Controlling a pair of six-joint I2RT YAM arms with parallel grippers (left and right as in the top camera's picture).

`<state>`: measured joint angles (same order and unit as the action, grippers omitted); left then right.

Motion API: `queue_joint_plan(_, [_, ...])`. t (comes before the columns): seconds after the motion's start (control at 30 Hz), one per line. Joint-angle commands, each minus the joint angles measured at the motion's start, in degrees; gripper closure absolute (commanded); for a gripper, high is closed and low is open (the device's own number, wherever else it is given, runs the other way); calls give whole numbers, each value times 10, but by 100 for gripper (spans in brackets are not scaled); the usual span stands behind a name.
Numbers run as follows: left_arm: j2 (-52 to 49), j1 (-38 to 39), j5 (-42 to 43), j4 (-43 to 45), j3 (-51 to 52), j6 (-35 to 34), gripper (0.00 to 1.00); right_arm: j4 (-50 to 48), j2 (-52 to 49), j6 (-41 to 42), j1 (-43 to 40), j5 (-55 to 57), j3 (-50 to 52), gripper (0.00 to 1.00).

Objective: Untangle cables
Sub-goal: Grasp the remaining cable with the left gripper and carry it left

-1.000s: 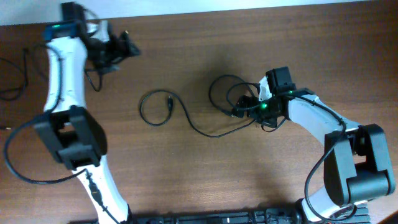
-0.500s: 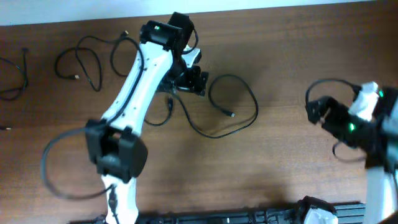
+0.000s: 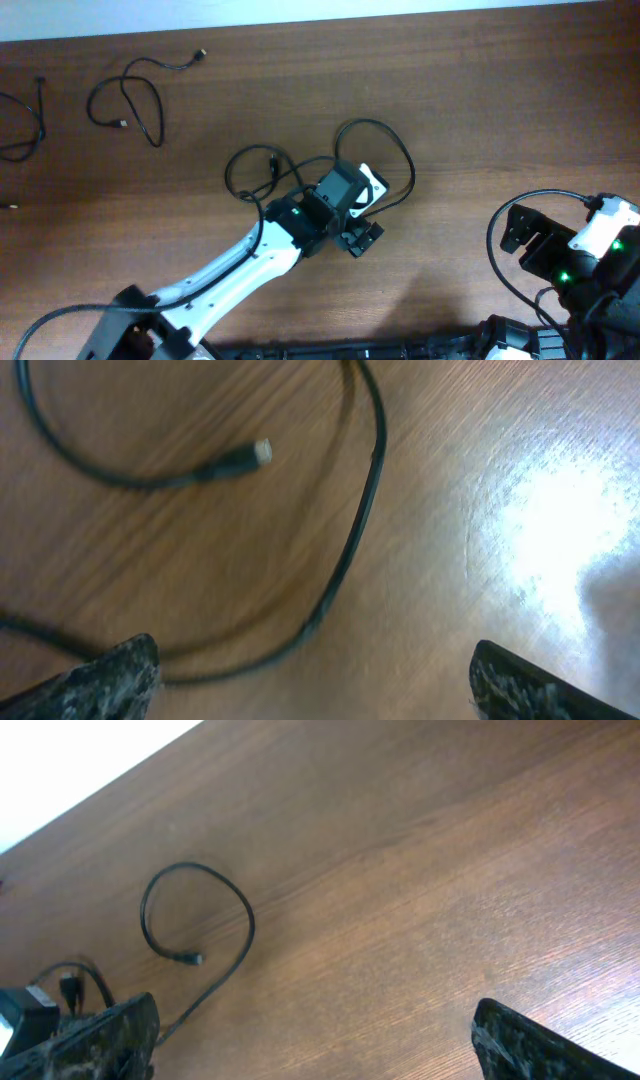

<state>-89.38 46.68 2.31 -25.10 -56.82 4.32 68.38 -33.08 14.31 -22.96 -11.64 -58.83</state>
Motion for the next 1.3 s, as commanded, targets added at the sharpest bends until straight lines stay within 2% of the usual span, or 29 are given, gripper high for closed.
queue_joint_plan(0.0, [-46,3,-7,37,6,44,4,-3,-11,-3,-3,-8,33,1])
queue_joint_plan(0.1, [-90,4,-6,65,6,65,5,-4,-26,-3,-3,-8,47,1])
queue_joint_plan(0.17, [-97,4,-7,66,6,100,16,-5,-38,-3,-3,-8,47,1])
queue_joint_plan(0.27, [-107,4,-13,91,6,123,16,-5,-65,-3,-3,-8,47,1])
queue_joint_plan(0.37, [-146,4,-12,116,6,122,29,-7,-95,-3,-3,-8,47,1])
queue_joint_plan(0.4, [-159,4,-12,115,6,122,39,-10,-108,-3,-3,-8,47,1])
queue_joint_plan(0.43, [-172,4,-12,117,6,122,75,-11,-121,-4,-3,-12,47,1])
queue_joint_plan(0.47, [-172,4,-17,128,5,123,97,-11,-130,-3,-3,-21,47,1])
queue_joint_plan(0.5, [-167,4,-66,135,-7,119,100,-11,-142,-4,-3,-37,47,1])
queue_joint_plan(0.6, [-103,3,-323,96,-78,31,100,-18,-171,-4,-3,-60,47,1])
queue_joint_plan(0.67, [-35,3,-372,72,-106,28,100,-32,-187,-3,-3,-71,47,1])
queue_joint_plan(0.77, [89,-3,-385,54,-108,28,100,-48,-216,-4,-3,-123,47,1])
queue_joint_plan(0.83, [180,-33,-386,6,-108,1,100,-56,-250,-3,-3,-139,47,1])
queue_joint_plan(0.97, [304,-161,-386,-82,-108,-15,100,-60,-300,-4,-2,-173,47,1])
queue_joint_plan(1.0, [341,-243,-385,-107,-108,-15,100,-70,-315,-4,-2,-194,47,1])
queue_joint_plan(1.17, [373,-431,-388,-115,-108,-26,100,-91,-333,-4,13,-216,47,1])
queue_joint_plan(1.27, [345,-534,-388,-115,-108,-90,100,-102,-333,-4,48,-216,47,1])
